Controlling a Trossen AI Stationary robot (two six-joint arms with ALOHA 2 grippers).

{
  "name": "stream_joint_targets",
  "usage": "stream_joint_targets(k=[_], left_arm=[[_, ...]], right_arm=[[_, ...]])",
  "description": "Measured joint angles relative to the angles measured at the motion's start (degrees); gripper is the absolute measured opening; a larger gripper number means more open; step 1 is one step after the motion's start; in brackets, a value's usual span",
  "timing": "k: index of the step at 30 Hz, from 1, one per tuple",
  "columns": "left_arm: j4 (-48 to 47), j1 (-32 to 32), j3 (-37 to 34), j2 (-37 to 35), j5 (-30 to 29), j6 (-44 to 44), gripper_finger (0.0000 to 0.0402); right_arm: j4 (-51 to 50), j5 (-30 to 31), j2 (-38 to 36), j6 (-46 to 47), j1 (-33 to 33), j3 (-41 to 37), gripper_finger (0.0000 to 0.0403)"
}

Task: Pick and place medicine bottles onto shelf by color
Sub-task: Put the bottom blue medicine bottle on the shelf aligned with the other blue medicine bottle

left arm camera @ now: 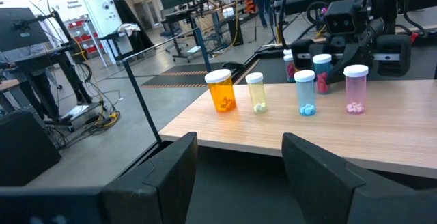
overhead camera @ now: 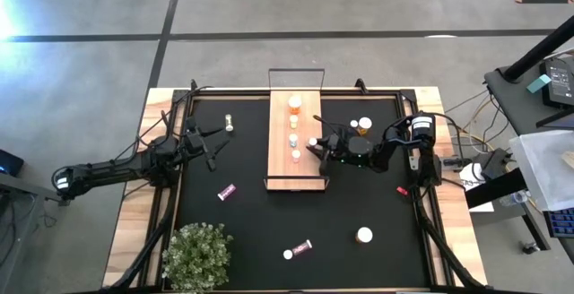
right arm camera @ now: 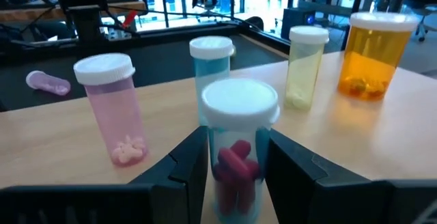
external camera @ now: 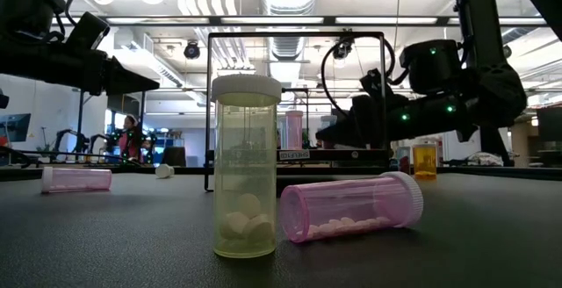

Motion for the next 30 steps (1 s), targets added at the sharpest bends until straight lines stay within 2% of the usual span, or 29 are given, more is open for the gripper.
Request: stream_joint_targets(k=[30], left_arm=[[0.0, 0.0, 0.0, 0.0, 0.0, 0.0, 0.0199]], right_arm=[[0.4, 0.0, -2.1, -0.3, 0.0, 0.6, 0.0121]])
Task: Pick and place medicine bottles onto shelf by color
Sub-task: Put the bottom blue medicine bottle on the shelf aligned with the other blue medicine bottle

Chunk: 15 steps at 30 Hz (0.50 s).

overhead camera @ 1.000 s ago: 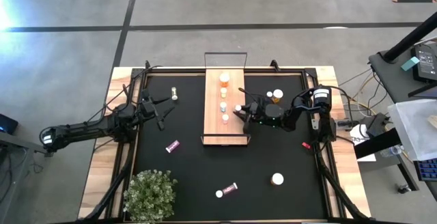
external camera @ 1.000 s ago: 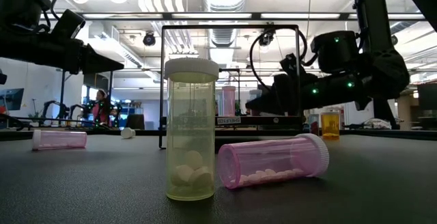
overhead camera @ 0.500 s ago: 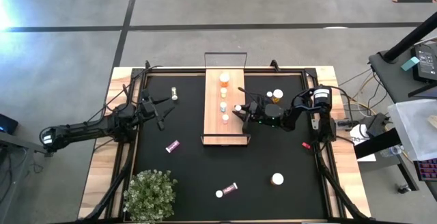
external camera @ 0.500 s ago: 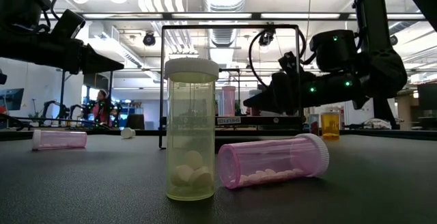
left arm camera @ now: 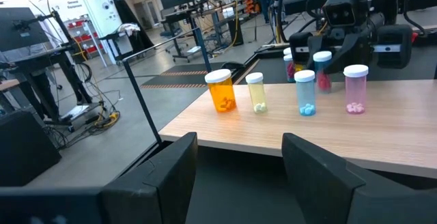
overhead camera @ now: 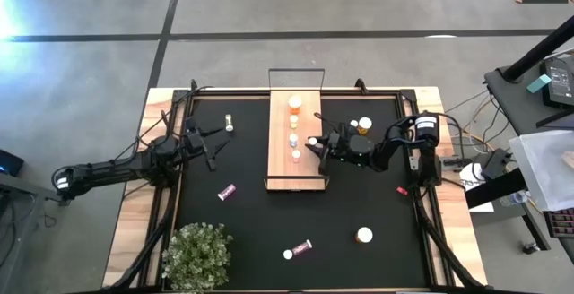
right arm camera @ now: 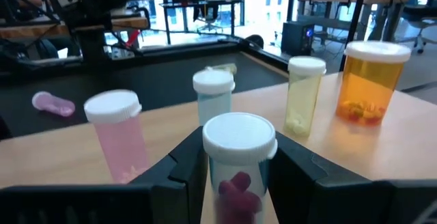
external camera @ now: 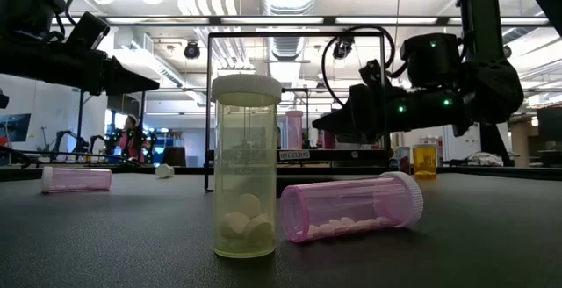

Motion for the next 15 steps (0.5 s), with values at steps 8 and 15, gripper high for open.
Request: stream_joint_targets(k=[8, 15], left_arm=[[0.0, 0.0, 0.0, 0.0, 0.0, 0.0, 0.0199], [0.0, 0.0, 0.0, 0.0, 0.0, 0.0, 0.0199]], right_arm=[[-0.4, 0.0, -1.5, 0.2, 0.0, 0.0, 0.0121], [-4.1, 0.0, -1.1, 2.4, 0.0, 0.0, 0.0121]])
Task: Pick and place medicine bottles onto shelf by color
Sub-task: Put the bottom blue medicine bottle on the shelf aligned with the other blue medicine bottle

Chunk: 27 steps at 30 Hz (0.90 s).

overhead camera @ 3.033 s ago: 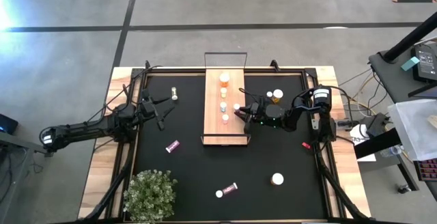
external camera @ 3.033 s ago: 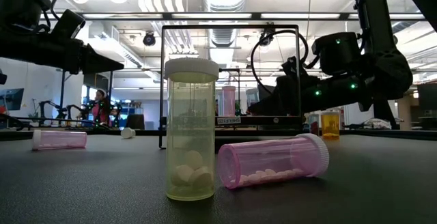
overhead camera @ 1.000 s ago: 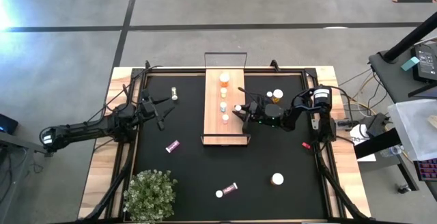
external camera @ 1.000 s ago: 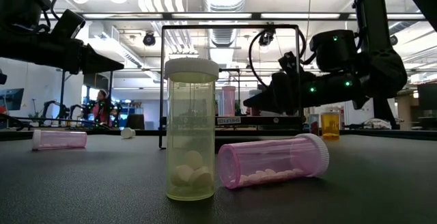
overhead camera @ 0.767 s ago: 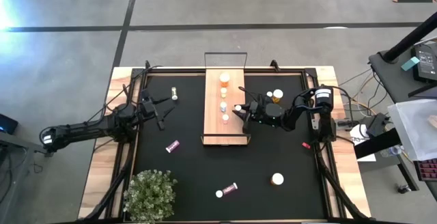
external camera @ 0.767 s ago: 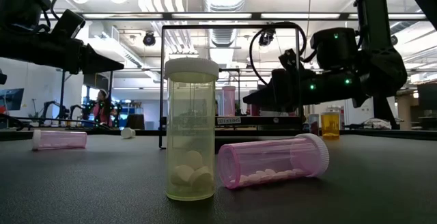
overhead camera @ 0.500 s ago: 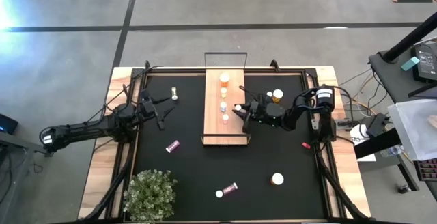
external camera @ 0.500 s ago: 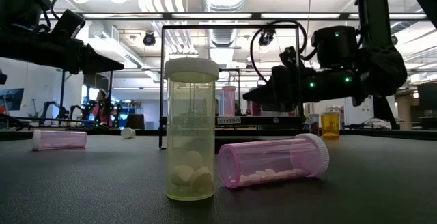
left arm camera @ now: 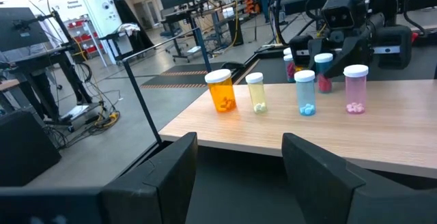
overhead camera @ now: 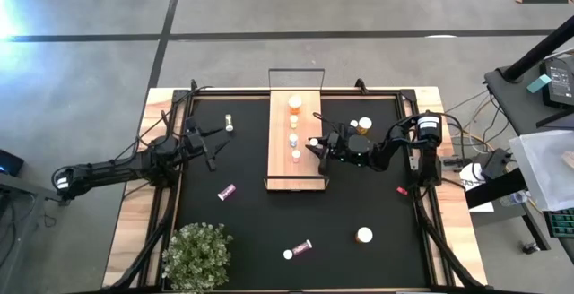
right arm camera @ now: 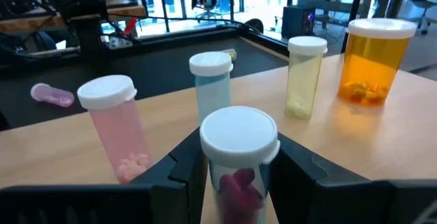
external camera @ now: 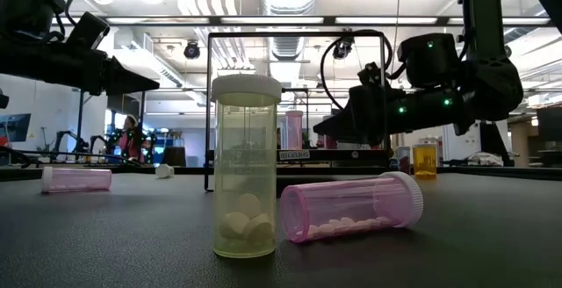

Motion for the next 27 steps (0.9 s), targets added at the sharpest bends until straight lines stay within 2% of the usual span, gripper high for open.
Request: stream_joint_targets(k=[27], left_arm=[[0.0, 0.0, 0.0, 0.0, 0.0, 0.0, 0.0199]], right_arm=[[-0.9, 0.0, 0.0, -1.4, 0.0, 1.2, 0.0121]])
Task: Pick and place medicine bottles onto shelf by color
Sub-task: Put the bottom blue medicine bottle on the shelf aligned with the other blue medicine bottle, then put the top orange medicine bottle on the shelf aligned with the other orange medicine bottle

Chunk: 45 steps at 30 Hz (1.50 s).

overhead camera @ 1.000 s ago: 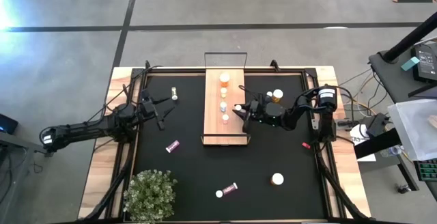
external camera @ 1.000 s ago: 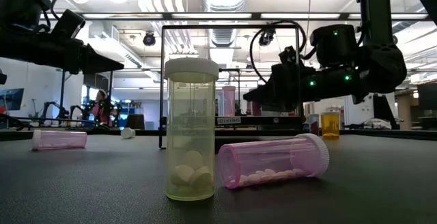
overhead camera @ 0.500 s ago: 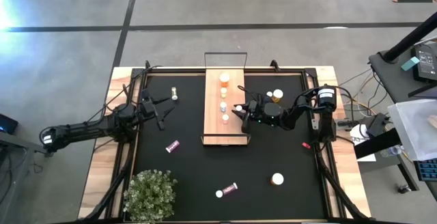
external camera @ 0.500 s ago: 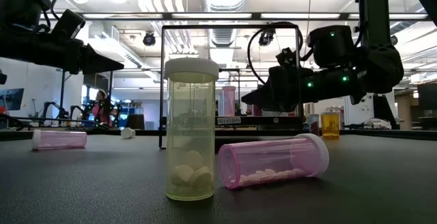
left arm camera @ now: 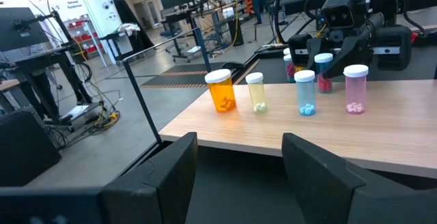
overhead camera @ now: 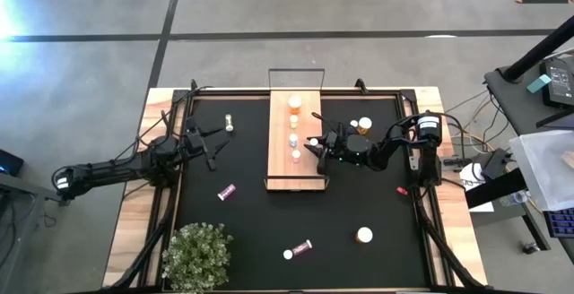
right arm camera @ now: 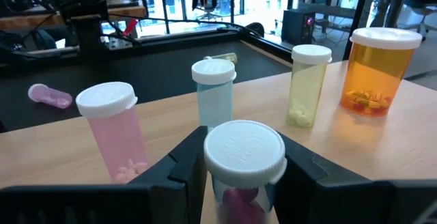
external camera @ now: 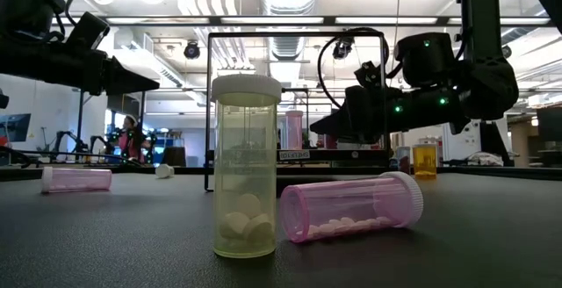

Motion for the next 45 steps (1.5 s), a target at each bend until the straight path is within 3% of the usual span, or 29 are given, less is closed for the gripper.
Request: stream_joint_targets(k=[6, 15, 35, 45], left_arm=[[0.0, 0.0, 0.0, 0.0, 0.0, 0.0, 0.0199], [0.0, 0.0, 0.0, 0.0, 0.0, 0.0, 0.0199], [0.0, 0.0, 0.0, 0.0, 0.0, 0.0, 0.0199], [0.0, 0.0, 0.0, 0.0, 0.0, 0.0, 0.0199]], right_arm=[[-0.1, 0.0, 0.0, 0.5, 0.0, 0.0, 0.0136], [-0.2, 0.0, 0.0, -0.4, 0.0, 0.0, 0.0126], [0.6, 1.5, -2.6, 1.2, 0.1, -0.2, 0.0256], [0.1, 1.6, -10.0, 4.6, 0.4, -2.2, 0.0274]])
